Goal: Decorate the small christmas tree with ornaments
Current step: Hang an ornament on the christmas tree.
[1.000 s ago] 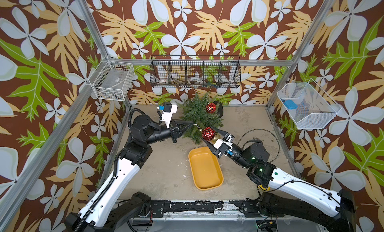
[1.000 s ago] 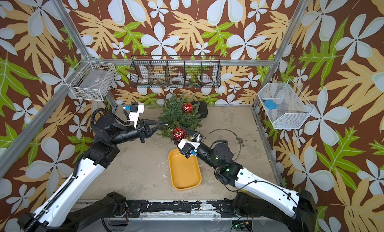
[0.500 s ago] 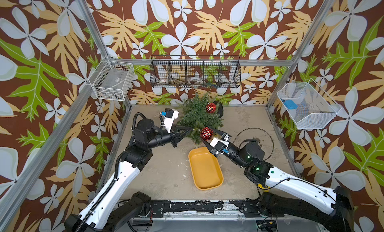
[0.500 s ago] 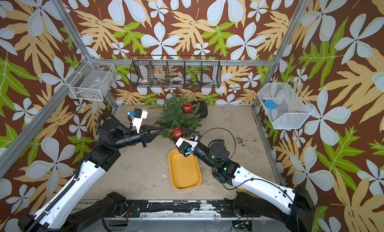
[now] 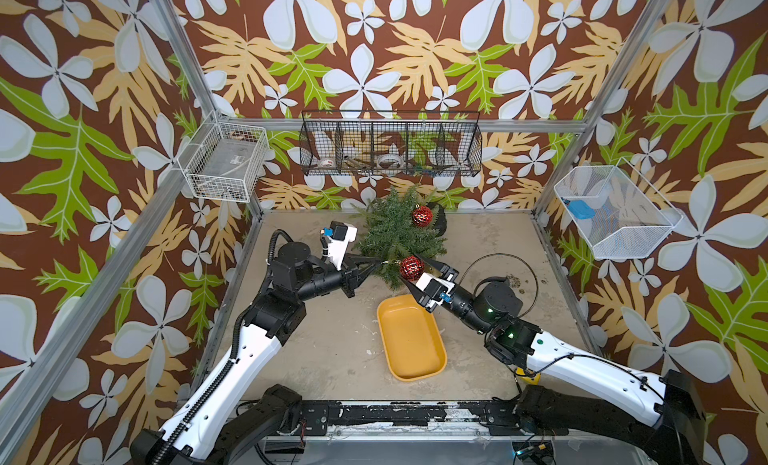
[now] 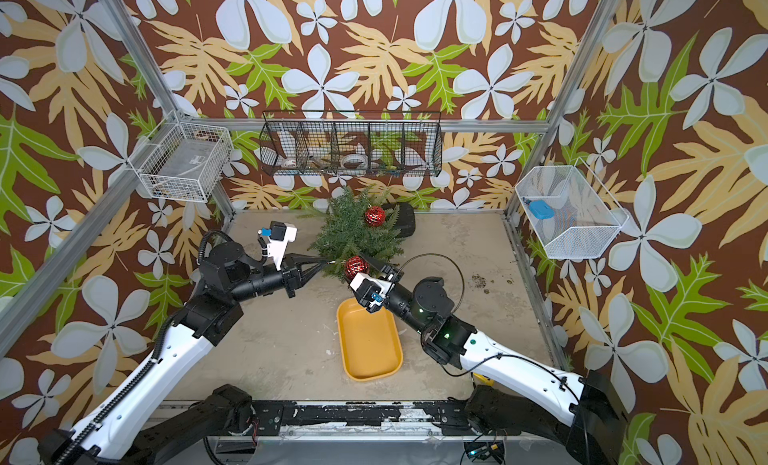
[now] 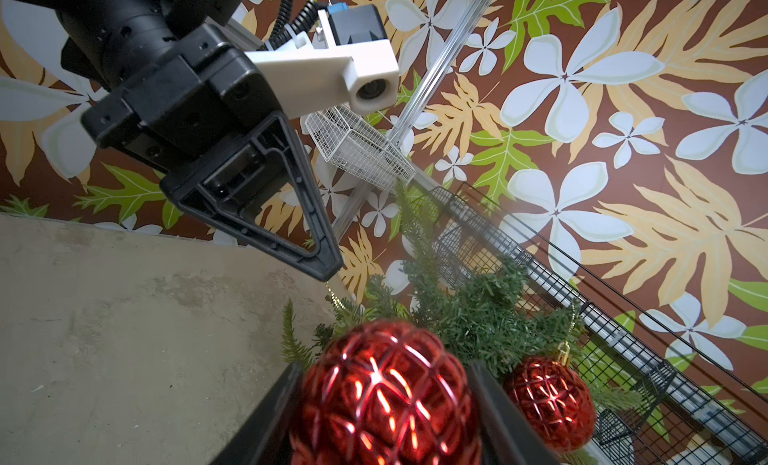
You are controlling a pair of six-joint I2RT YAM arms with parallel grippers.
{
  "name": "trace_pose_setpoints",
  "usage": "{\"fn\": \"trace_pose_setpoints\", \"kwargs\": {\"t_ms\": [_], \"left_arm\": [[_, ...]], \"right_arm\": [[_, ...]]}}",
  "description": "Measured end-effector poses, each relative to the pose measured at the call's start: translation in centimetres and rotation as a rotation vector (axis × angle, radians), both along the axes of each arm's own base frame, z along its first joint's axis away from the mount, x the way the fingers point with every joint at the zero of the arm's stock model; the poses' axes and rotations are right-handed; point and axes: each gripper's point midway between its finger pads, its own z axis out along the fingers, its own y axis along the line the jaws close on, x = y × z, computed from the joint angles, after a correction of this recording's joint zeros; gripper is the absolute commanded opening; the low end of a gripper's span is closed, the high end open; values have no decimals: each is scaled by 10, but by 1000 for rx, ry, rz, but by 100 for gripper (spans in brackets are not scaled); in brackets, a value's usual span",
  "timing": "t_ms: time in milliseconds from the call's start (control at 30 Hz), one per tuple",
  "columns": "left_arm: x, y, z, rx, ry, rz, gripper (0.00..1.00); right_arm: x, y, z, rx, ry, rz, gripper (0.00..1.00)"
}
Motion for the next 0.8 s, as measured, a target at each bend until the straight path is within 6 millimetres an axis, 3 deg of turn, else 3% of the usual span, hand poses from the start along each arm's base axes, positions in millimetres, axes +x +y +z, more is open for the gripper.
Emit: {"fn": "trace_pose_setpoints", "kwargs": {"t_ms": [800], "left_arm": [[-4,-2,7,-14,-23,-27,0]], "right_arm": [[3,5,-6,-16,13,11,41]]}}
